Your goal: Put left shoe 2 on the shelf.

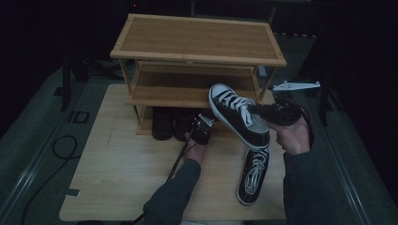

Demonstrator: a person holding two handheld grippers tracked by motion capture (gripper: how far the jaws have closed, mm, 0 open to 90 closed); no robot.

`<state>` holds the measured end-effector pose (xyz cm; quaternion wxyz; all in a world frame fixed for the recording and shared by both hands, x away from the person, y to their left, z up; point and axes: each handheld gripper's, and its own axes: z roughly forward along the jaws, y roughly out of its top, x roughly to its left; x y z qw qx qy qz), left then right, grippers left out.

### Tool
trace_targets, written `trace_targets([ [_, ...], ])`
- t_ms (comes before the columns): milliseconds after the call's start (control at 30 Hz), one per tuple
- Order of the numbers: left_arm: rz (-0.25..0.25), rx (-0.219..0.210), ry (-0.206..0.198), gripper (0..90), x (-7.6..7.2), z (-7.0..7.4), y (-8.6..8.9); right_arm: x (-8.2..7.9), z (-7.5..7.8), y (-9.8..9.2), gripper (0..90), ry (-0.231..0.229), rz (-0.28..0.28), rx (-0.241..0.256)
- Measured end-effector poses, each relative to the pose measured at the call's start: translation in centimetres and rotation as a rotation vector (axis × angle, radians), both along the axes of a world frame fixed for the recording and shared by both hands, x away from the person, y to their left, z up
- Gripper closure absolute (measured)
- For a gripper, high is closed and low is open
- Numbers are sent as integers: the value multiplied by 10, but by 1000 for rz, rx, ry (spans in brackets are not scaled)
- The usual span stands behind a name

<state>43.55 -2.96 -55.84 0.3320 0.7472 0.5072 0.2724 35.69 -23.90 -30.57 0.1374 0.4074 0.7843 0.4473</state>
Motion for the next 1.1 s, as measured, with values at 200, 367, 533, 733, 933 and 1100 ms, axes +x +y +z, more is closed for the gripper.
trace_targets([
  [200, 0, 1, 0, 900, 0, 0, 0, 16, -3, 13, 879, -3, -25, 10],
  [367, 0, 1, 0, 900, 0, 0, 0, 29, -7, 23, 878, -7, -45, 12],
  [533, 0, 1, -1, 900, 0, 0, 0, 40, -11, 30, 879, -16, -71, 19],
  [733, 0, 1, -1, 900, 0, 0, 0, 51, -16, 41, 878, -22, -94, 42],
  [933, 0, 1, -1, 900, 0, 0, 0, 60, -21, 50, 879, -22, -129, 74],
  [1100, -1, 1, 1, 900, 0, 0, 1, 67, -27, 53, 878, -27, -170, 72],
])
